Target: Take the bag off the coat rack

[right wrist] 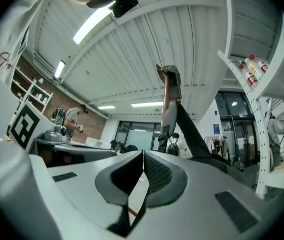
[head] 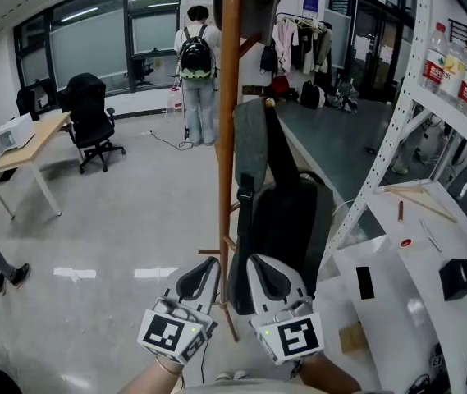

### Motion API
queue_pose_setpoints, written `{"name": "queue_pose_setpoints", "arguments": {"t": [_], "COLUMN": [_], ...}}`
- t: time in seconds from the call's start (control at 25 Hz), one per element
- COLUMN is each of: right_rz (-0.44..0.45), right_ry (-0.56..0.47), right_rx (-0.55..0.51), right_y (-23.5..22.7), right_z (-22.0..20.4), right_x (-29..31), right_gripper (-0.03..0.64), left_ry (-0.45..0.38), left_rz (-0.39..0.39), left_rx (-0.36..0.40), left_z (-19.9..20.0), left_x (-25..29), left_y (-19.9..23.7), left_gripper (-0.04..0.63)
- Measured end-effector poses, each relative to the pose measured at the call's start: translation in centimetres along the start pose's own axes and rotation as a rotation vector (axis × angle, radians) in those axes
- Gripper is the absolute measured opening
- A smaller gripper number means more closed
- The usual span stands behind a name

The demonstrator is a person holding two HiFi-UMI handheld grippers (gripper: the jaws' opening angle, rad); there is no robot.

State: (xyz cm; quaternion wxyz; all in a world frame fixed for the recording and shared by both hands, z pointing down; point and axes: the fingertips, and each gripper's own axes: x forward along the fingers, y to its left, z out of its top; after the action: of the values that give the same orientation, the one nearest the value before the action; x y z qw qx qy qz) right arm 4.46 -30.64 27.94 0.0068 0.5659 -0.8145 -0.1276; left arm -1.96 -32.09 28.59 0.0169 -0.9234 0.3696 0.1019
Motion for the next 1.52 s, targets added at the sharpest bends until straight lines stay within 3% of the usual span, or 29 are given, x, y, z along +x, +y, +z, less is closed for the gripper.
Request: {"name": "queue_pose_setpoints", "arguments": {"t": [0.12, 0.28, 0.48, 0.56, 0.64, 0.88, 1.0, 1.2, 1.52], "right_rz": [0.009, 0.02, 0.025, 0.032, 0.036, 0.029, 0.027, 0.024, 0.016], "right_ry": [-0.027, -0.003, -0.011, -0.024, -0.025, -0.014, -0.016, -0.017, 0.011], "right_rx": [0.006, -0.028, -0.021, -0.01, -0.01, -0.015, -0.019, -0.014, -0.057], "right_y": [-0.7, -1.5, -2.2, -2.3, -2.5, -3.4, -3.9, -4.2, -4.5], "right_z": [1.1, 1.0, 0.8, 0.7, 0.5, -0.1, -0.2, -0.5, -1.2], "right_x": [0.9, 1.5, 1.9, 2.1, 2.2, 2.0, 1.9, 1.6, 0.9], "right_gripper": [0.021, 0.021, 0.021, 0.021, 0.021, 0.021, 0.021, 0.021, 0.021], "left_ry": [0.023, 0.063, 0.064, 0.055, 0.053, 0.09, 0.122, 0.18, 0.237], "left_rz": [-0.014, -0.094, -0.144, -0.165, -0.201, -0.337, -0.39, -0.517, -0.611], "left_rx": [0.007, 0.042, 0.15, 0.153, 0.134, 0.065, 0.024, -0.119, -0.172], "left_z": [0.2, 0.8, 4.0, 5.7, 7.1, 9.5, 9.8, 9.9, 9.8], "left_x": [1.2, 3.5, 6.6, 7.9, 9.4, 13.6, 15.1, 16.8, 18.2], "left_y": [0.4, 0.6, 2.2, 3.0, 3.5, 3.0, 2.6, 2.2, 1.3], "left_gripper": [0.021, 0.021, 0.025, 0.079, 0.163, 0.227, 0.238, 0.238, 0.238]}}
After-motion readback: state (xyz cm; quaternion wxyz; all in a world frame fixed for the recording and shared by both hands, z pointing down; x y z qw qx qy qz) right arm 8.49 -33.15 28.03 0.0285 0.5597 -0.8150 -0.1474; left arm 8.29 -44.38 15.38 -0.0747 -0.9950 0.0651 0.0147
